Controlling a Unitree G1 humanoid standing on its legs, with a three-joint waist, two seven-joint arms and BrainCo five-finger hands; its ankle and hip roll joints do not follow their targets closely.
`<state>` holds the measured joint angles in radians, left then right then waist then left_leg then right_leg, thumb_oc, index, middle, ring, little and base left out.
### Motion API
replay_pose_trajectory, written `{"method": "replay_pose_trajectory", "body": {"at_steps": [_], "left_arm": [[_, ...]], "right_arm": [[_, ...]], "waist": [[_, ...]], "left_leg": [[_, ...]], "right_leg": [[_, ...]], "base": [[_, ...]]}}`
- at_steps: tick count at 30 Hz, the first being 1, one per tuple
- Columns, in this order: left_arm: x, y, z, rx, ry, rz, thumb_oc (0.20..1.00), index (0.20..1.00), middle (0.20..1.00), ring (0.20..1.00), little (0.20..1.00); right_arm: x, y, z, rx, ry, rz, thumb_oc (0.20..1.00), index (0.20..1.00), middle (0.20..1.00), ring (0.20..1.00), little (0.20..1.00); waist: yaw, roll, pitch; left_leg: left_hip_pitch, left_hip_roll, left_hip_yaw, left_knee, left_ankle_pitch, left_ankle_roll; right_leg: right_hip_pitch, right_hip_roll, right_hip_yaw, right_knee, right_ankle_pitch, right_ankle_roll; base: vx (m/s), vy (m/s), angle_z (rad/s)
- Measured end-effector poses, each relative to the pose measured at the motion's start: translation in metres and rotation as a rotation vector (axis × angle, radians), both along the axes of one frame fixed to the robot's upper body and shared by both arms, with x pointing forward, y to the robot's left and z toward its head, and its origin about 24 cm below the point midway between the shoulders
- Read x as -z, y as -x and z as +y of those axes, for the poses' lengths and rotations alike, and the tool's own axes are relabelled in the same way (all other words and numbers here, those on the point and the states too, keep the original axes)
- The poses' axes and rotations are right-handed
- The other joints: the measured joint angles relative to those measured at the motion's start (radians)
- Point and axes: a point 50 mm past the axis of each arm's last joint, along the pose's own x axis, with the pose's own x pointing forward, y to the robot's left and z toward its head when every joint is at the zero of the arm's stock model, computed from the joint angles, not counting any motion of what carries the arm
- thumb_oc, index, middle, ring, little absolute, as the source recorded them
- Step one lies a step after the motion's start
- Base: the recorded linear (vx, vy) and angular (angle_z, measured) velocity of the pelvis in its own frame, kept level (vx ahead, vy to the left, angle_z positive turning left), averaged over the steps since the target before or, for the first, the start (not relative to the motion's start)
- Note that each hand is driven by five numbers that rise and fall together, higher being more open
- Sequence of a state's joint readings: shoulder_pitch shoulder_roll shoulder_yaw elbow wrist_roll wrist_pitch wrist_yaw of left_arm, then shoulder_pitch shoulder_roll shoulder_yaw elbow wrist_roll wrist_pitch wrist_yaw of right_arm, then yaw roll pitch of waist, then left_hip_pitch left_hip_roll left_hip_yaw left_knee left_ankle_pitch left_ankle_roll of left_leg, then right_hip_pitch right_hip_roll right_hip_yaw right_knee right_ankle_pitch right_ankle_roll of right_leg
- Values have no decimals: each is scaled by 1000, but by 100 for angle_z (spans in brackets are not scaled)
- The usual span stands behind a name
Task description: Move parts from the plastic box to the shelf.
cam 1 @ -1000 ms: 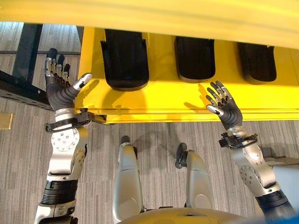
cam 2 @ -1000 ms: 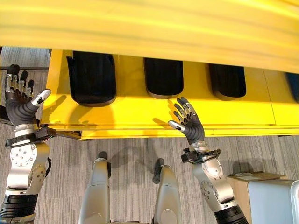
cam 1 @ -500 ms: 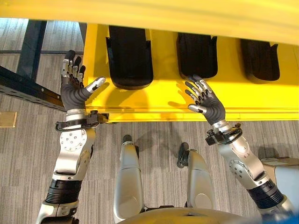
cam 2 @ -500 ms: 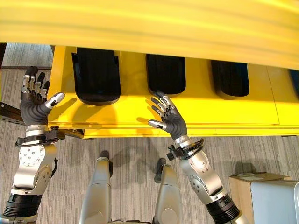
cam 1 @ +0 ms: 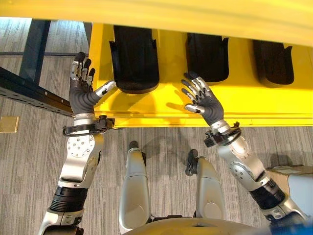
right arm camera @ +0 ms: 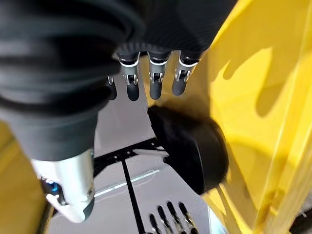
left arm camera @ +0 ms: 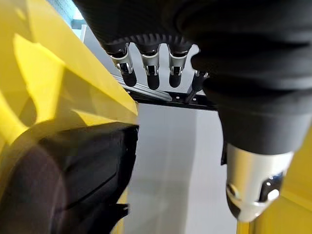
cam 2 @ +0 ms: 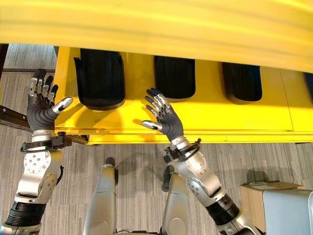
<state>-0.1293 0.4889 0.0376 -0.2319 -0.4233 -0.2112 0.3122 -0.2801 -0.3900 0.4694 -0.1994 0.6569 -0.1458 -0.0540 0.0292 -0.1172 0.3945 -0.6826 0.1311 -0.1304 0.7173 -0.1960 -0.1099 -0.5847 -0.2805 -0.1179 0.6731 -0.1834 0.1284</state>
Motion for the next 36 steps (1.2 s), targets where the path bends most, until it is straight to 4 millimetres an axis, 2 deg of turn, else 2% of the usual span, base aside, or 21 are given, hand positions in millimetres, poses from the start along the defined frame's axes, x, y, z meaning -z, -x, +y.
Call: {"method": "replay_pose_trajectory", "body": {"at_steps": [6, 15, 20, 36], "left_arm": [[-1, -1, 0, 6, 10, -3, 1000, 1000, 1000, 1000, 1000], [-1, -2, -4, 28, 21, 1, 1000, 1000, 1000, 1000, 1000], [0, -2, -5, 26, 29, 6, 1000, 1000, 1000, 1000, 1000], [-5, -5, -9, 41, 28, -15, 1000, 1000, 1000, 1000, 1000]], "right_arm": [[1, 0, 3, 6, -10, 10, 1000, 1000, 1000, 1000, 1000], [1, -13, 25, -11, -20, 38, 1000, 1000, 1000, 1000, 1000], [5, -18, 28, 7, -11, 61, 1000, 1000, 1000, 1000, 1000], [1, -25, 31, 37, -15, 60, 1000, 1000, 1000, 1000, 1000]], "waist": [[21, 1, 0], [31, 2, 1], [47, 4, 3], [46, 15, 28]], "left_leg": [[-3, -10, -2, 0, 0, 1], [-29, -17, -17, 4, 4, 2], [-34, -27, -19, 4, 6, 5], [-56, -46, -29, 11, 10, 11]], "right_leg": [[0, -1, -2, -1, -1, 1], [-11, -5, -19, -1, 0, 1], [-11, -13, -23, -2, -1, 1], [-20, -31, -33, 5, -1, 2]], "base": [[1, 0, 1], [10, 3, 4], [12, 11, 5], [9, 7, 3]]}}
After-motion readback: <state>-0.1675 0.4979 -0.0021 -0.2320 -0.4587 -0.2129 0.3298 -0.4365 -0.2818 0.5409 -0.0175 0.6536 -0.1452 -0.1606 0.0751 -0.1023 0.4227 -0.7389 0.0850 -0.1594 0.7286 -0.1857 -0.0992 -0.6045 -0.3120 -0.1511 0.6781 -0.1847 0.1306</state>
